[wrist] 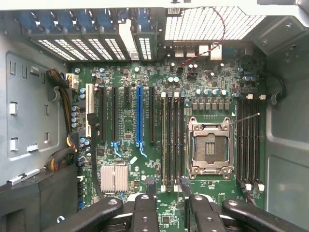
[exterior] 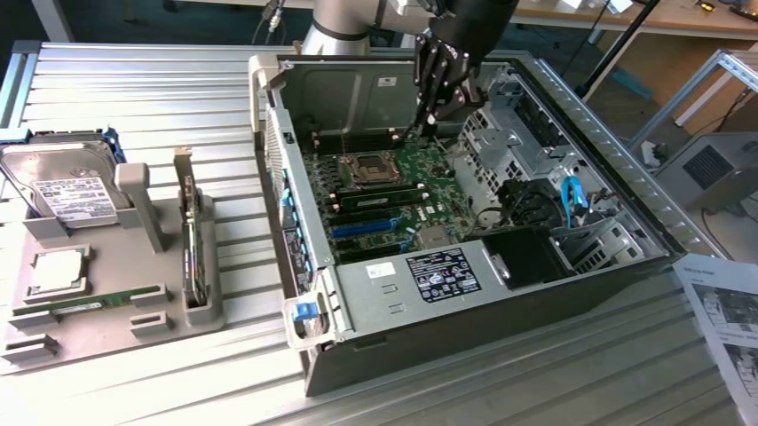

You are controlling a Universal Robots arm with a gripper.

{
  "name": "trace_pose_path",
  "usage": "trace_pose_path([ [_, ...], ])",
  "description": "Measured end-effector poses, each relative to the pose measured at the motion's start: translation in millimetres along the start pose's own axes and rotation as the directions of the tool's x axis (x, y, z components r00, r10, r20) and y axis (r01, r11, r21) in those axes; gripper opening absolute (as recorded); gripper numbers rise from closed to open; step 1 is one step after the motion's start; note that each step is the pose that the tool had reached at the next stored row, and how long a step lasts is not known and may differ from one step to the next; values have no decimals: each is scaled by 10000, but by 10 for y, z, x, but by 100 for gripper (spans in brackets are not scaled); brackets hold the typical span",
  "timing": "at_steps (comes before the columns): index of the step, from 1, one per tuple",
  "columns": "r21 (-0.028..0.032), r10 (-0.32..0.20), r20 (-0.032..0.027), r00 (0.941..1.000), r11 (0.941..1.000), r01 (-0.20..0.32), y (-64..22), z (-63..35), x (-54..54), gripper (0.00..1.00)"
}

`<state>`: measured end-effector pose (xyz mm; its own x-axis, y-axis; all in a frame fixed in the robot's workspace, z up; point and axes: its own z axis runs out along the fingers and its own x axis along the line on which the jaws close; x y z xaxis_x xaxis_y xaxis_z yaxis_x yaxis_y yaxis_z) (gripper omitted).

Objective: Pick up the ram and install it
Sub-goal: 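Press down the ram until it locks into place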

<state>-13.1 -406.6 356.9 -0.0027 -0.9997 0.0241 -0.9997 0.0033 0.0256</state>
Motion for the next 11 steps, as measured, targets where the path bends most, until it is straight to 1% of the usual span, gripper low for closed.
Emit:
trace_pose_path([
  [1, -1, 0, 0, 10000, 10000, 0, 0, 0, 0, 24],
  [2, 0, 0, 0, 10000, 10000, 0, 0, 0, 0, 11],
  [11, 0, 0, 0, 10000, 10000, 0, 0, 0, 0, 11],
])
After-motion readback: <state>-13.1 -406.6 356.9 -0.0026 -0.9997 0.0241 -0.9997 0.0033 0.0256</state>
